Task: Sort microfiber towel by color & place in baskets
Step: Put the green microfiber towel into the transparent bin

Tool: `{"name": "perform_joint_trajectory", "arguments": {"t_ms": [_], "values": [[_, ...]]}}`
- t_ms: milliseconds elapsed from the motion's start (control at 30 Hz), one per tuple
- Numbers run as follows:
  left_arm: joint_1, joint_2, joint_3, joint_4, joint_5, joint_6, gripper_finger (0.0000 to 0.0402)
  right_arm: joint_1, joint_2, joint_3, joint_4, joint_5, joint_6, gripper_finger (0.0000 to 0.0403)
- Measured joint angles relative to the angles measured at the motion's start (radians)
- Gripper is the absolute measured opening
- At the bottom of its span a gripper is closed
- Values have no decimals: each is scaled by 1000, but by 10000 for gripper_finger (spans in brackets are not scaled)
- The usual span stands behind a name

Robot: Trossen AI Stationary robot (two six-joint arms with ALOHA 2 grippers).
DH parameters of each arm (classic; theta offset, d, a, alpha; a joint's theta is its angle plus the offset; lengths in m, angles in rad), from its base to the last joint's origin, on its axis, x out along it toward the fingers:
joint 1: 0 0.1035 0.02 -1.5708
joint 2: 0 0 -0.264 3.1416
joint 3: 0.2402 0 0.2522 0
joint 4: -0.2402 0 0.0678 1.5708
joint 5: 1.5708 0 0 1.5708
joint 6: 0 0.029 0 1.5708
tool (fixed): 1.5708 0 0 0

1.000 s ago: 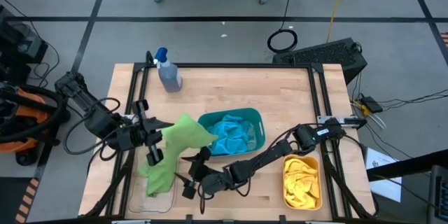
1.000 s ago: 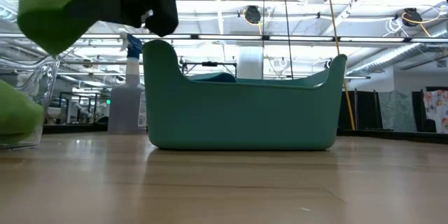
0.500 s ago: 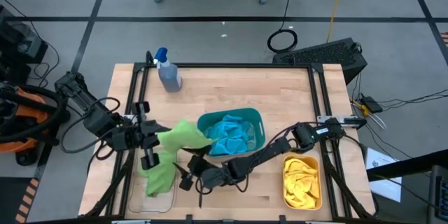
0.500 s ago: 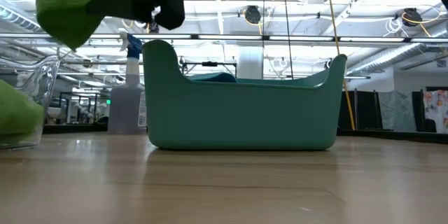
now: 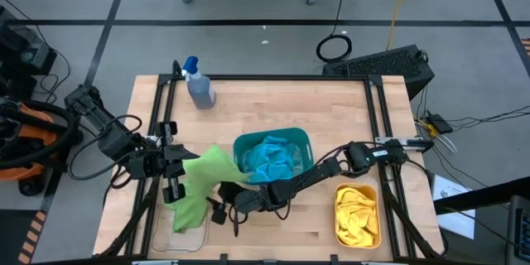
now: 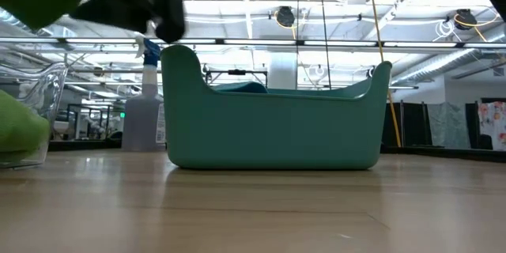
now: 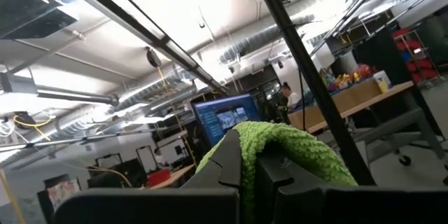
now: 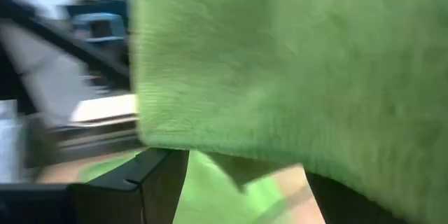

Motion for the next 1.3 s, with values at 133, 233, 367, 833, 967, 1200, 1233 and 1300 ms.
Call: {"name": "perform_joint_trajectory", "arguments": {"t_ms": [133, 233, 367, 833, 967, 1200, 1233, 1300], "values": [[0, 0, 0, -24, -1, 0, 6, -3, 0, 0, 63, -211, -62, 256], [0, 0, 0, -29, -4, 0, 6, -1, 0, 0, 89, -321, -81, 247], [0, 0, 0, -32, -8, -1, 6, -3, 0, 0, 144, -379, -84, 237], [-7, -44, -1, -93, -73, 8, 6, 3, 0, 0, 157, -591, 6, 246], [-27, -94, -2, -148, -80, 9, 6, 5, -1, 0, 164, -595, 3, 276], [-80, -143, -2, -206, -88, -26, 5, -13, -1, 0, 299, -582, -1, 305], [-85, -144, -2, -209, -88, -26, 6, -17, -1, 0, 309, -577, -1, 305], [-96, -144, -2, -218, -88, -27, 5, -22, -1, 0, 321, -552, -1, 303]]}}
